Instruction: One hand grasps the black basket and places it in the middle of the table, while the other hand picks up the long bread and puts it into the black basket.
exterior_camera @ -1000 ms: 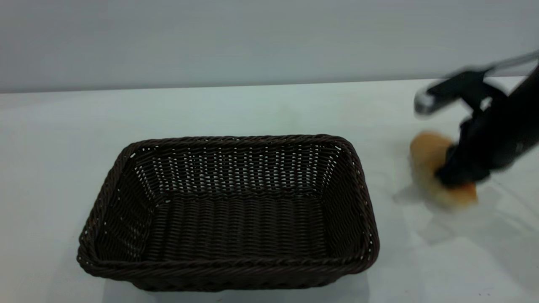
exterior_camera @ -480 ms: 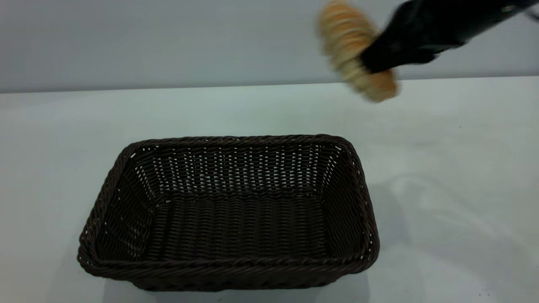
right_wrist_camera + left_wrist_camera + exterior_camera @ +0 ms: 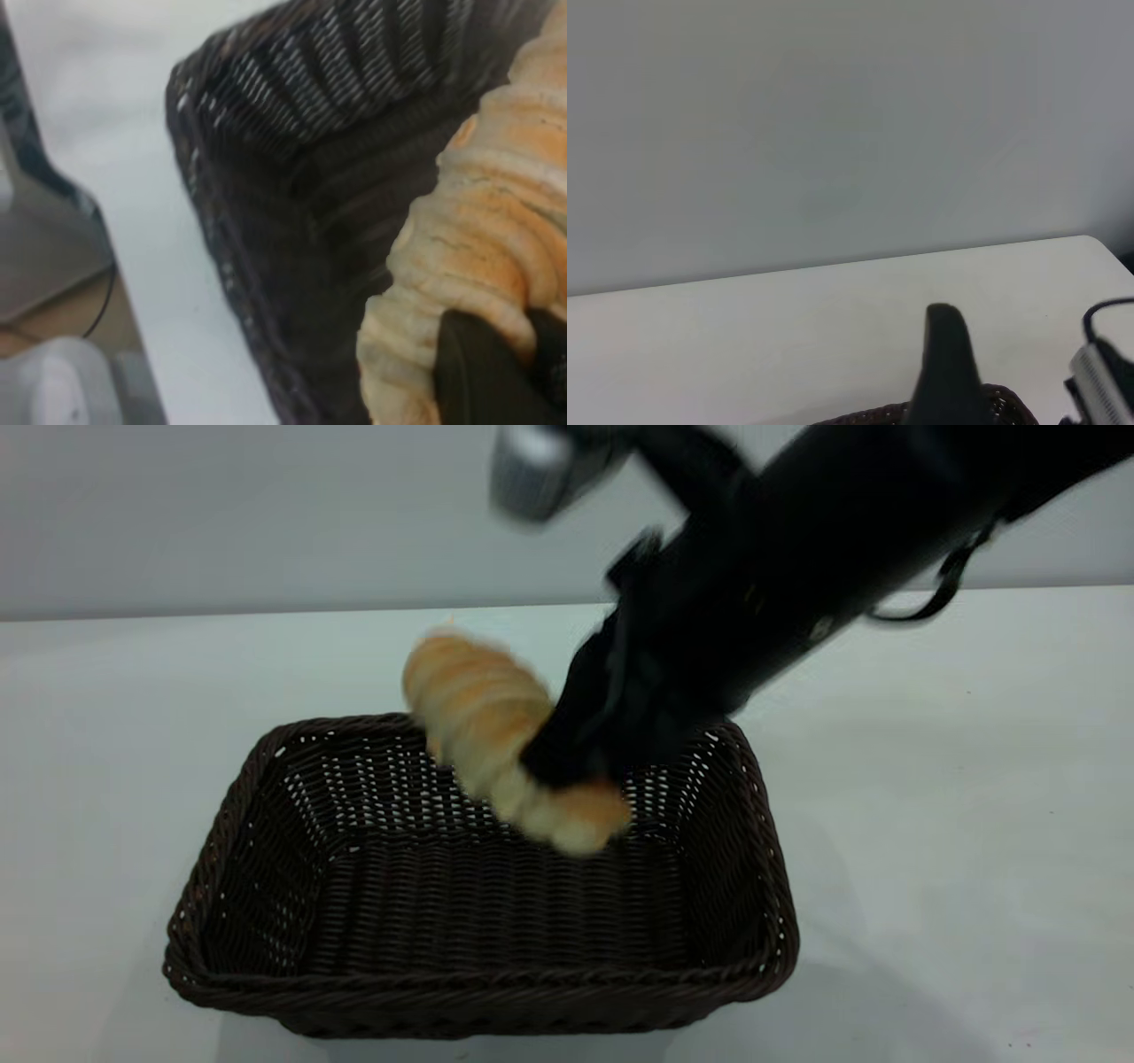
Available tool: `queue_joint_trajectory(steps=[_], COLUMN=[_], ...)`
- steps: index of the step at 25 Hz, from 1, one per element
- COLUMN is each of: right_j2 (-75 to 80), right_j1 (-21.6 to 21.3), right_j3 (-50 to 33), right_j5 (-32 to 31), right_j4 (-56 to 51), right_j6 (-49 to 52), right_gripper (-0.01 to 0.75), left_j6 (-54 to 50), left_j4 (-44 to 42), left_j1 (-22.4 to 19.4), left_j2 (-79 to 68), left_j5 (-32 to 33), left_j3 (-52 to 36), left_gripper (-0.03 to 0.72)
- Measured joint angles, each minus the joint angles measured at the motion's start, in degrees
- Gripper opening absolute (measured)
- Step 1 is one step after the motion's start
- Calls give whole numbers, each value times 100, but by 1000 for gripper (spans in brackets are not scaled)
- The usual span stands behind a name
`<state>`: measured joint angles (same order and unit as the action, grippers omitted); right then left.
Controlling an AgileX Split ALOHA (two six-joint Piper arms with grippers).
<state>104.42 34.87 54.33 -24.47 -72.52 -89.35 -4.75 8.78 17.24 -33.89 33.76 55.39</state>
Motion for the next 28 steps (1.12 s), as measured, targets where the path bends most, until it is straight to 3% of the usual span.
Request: queue_joint_trajectory(steps=[3,6,12,15,22,28], right_j2=[252,425,510,445,-812,-2164], right_j1=[9,9,9,9,9,9], right_j3=[0,0,86,253,398,398], right_j5=[124,201,196,223,692,-63], right_j4=[-7,-20,-19,206,1443,3429], right_j6=[-56,-121,-142,-127,924,3371], right_gripper=[35,82,379,474,461,436], left_j6=[0,0,162,302,613,780], left_j4=[0,0,0,0,-9,-201], left_j1=[0,0,0,0,0,0], left_j2=[0,0,0,0,592,1455], left_j5=[0,0,0,50,174,666], left_j3=[0,0,0,0,0,0], left_gripper=[586,586,586,586,585,585])
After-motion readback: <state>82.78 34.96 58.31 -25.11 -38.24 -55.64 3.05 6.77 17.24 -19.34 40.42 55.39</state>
